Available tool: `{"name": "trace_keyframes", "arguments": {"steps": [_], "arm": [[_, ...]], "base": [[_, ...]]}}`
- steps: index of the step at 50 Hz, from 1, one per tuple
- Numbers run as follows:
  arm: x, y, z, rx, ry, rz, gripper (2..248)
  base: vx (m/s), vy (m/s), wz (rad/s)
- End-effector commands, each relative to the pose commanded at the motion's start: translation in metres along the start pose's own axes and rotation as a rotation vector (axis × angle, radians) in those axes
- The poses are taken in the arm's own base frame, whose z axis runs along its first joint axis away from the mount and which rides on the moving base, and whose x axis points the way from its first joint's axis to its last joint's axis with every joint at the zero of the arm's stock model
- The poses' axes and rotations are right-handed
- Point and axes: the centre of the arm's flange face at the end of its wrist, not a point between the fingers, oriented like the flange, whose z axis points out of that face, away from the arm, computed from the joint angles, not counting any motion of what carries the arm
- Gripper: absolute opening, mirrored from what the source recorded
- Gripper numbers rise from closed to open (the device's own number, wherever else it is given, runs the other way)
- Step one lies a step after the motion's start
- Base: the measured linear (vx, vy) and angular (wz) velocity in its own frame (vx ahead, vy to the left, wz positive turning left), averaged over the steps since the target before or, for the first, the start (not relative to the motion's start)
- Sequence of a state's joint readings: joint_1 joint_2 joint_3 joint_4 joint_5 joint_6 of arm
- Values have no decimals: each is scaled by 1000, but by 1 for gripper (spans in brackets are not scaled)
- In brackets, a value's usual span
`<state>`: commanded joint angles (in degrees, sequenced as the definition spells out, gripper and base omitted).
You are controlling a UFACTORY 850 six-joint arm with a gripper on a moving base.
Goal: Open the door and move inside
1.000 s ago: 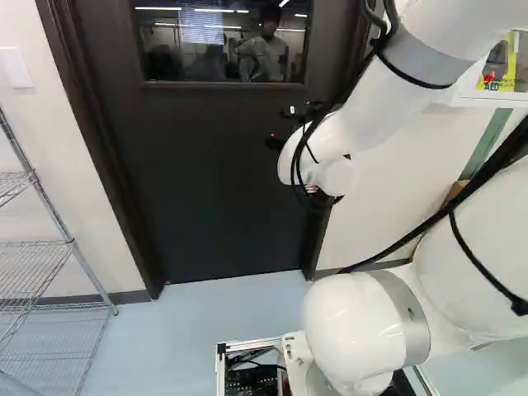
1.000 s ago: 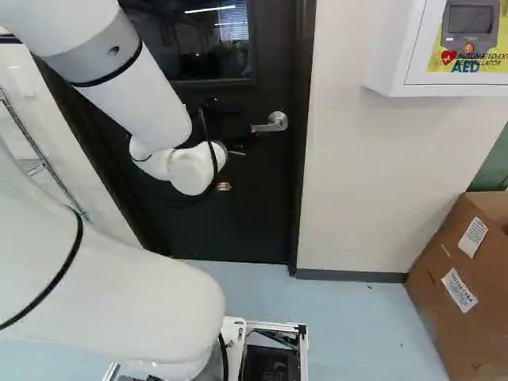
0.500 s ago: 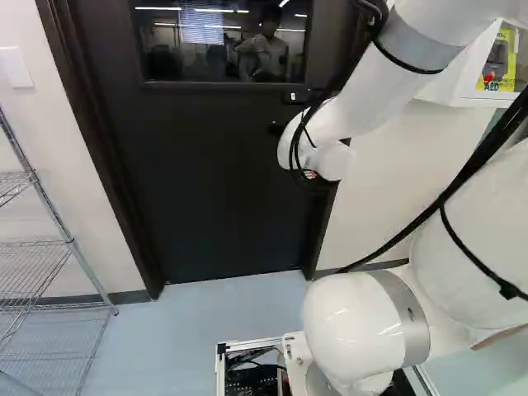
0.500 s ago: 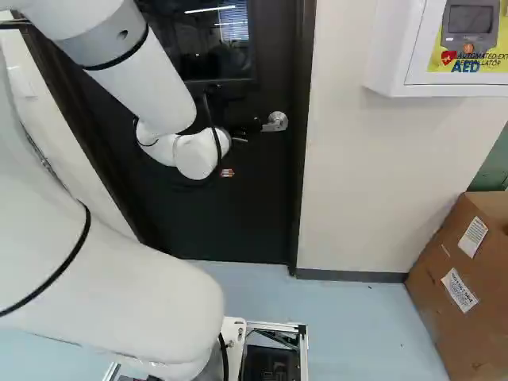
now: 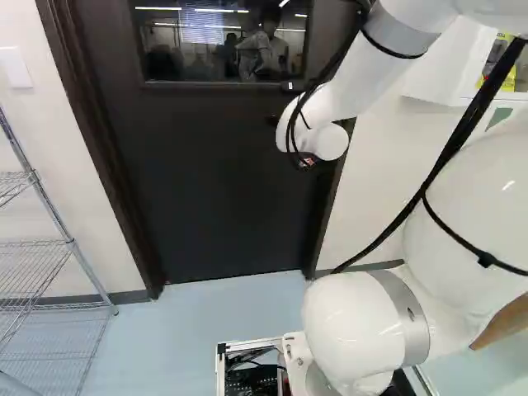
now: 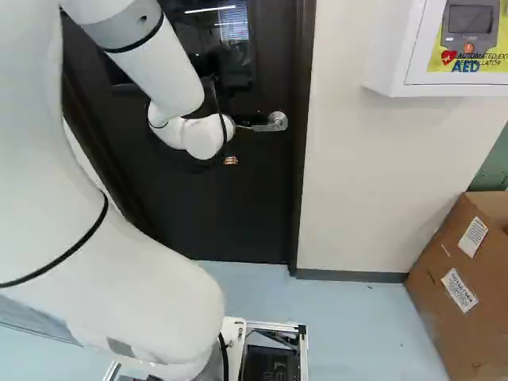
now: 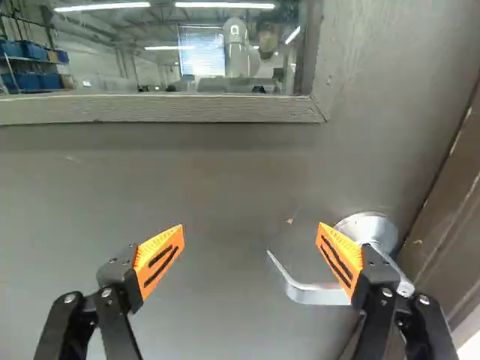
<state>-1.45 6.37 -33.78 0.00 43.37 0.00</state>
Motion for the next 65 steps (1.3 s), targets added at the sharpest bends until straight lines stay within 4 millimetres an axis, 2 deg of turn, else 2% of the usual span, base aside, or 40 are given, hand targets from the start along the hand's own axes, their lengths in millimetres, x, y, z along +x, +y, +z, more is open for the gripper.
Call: {"name": "trace_keyframes", "arguments": {"steps": [13, 65], "arm": [[1, 0, 15, 1, -22, 0, 247], [-52, 0, 27, 1, -140, 0, 247]], "base": [[0, 0, 0], [0, 0, 0]]}}
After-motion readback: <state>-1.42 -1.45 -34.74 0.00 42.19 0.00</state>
